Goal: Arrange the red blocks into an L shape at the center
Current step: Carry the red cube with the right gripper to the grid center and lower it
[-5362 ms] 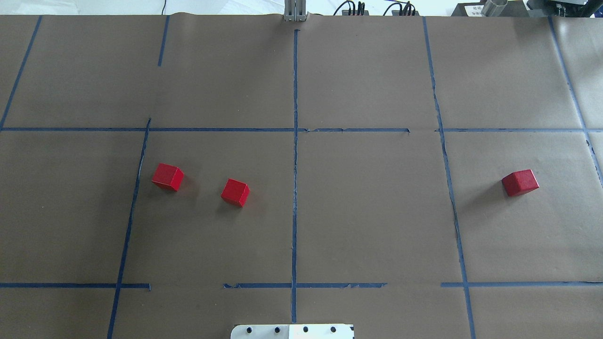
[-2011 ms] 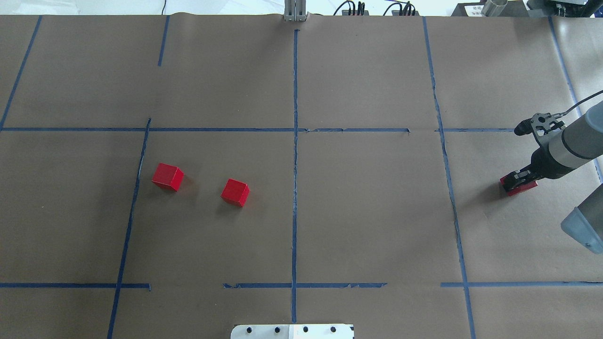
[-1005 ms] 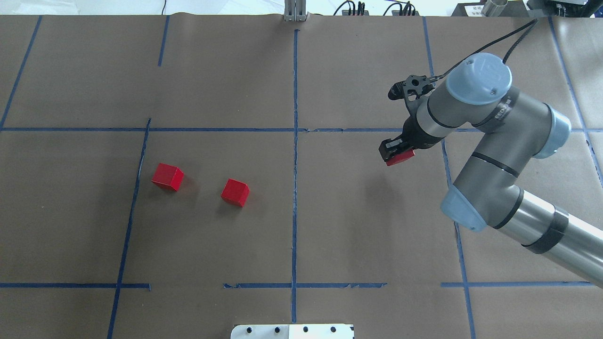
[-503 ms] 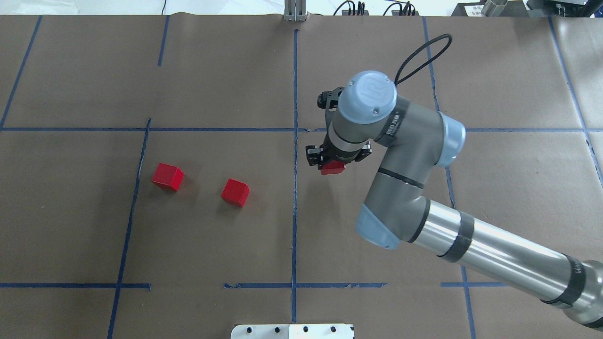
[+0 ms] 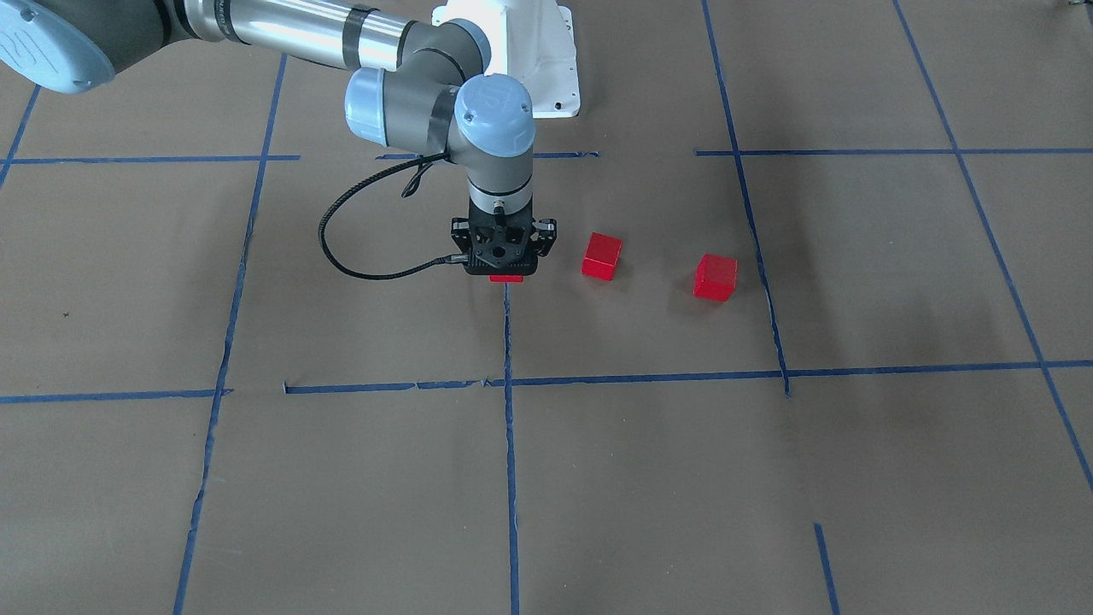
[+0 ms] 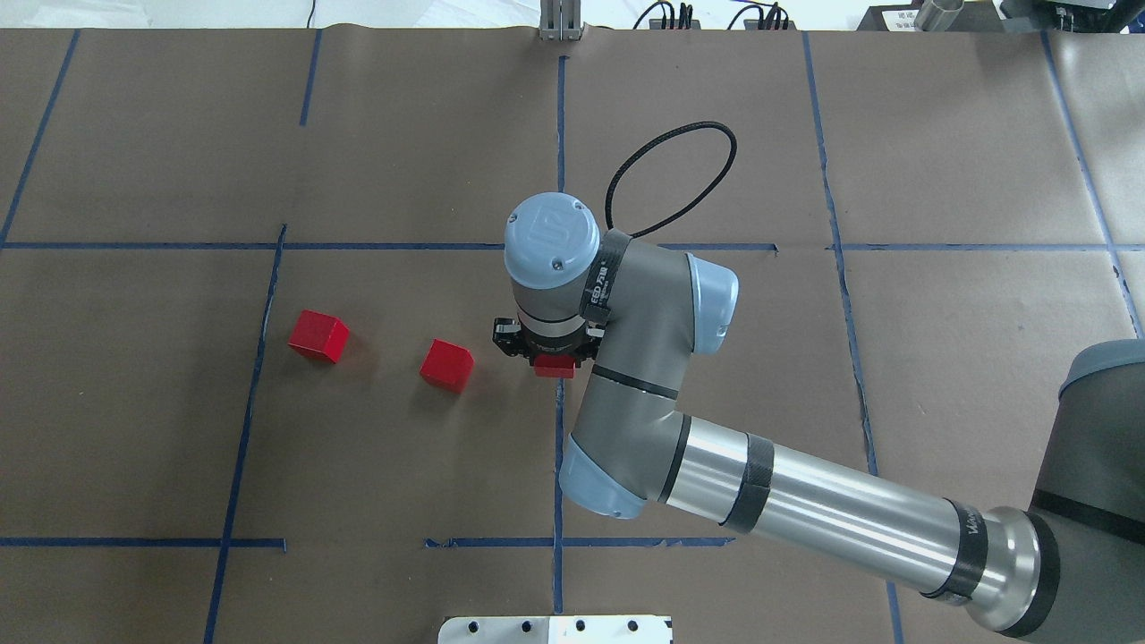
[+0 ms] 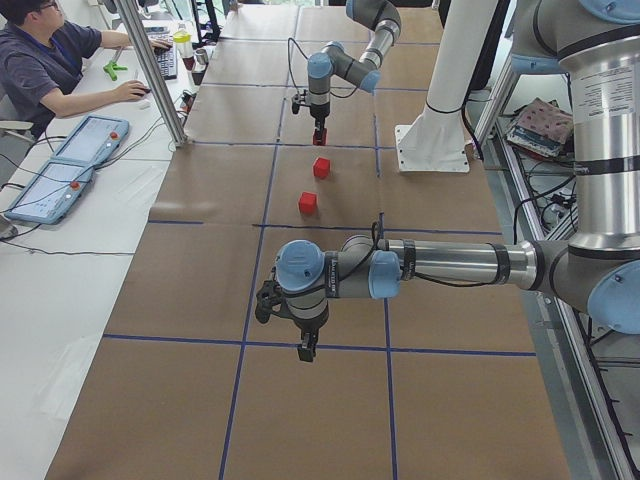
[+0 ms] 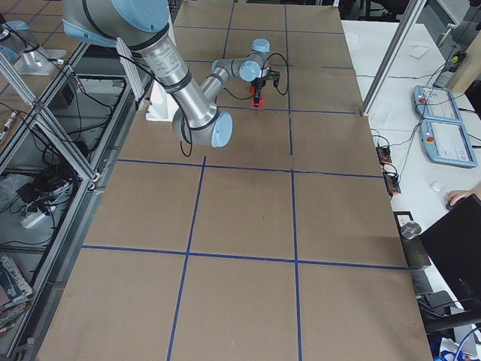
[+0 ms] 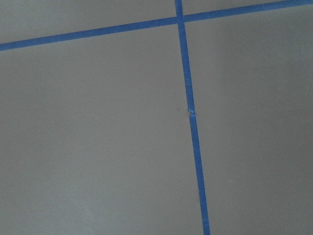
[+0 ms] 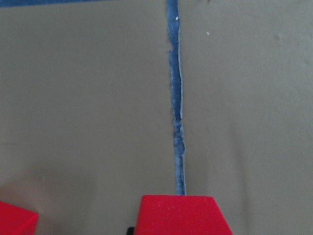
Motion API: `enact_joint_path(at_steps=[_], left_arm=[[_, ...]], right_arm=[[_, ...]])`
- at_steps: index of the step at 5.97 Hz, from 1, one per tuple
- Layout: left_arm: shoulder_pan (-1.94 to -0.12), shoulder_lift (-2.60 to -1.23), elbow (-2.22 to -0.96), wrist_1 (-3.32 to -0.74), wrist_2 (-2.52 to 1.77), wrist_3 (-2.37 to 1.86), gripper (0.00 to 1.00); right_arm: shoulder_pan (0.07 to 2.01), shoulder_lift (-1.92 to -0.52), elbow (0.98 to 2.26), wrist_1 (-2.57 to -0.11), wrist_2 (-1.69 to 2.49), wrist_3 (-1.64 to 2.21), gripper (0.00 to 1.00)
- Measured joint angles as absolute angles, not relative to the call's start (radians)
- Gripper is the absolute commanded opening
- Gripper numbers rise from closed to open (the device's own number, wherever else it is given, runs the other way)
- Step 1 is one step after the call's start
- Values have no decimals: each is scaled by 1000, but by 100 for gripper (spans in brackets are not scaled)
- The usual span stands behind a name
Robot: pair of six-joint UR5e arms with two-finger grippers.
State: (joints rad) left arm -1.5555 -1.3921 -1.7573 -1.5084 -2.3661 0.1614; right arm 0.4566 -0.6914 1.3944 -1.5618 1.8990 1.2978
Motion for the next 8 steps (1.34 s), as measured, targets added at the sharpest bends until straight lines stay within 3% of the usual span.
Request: enact_joint_path(at_steps=[3, 4, 6, 7, 8], left_arm=[[-1555, -1390, -1752, -1508, -2374, 161, 100], [-1555, -1390, -1750, -1508, -2375, 161, 100], [-1555, -1390, -1749, -1509, -2376, 161, 100], [-1555, -1390, -1749, -1509, -2376, 161, 100], [-1555, -1390, -1749, -1509, -2376, 161, 100]], right_arm=[[441, -700, 1386, -1566, 1899, 1267, 28], [440, -702, 1387, -1566, 1900, 1251, 55], [440, -705, 1387, -1565, 1903, 1241, 59], [440, -707, 1387, -1564, 1904, 1235, 84], [440, -708, 1387, -1563, 1905, 1231, 99]])
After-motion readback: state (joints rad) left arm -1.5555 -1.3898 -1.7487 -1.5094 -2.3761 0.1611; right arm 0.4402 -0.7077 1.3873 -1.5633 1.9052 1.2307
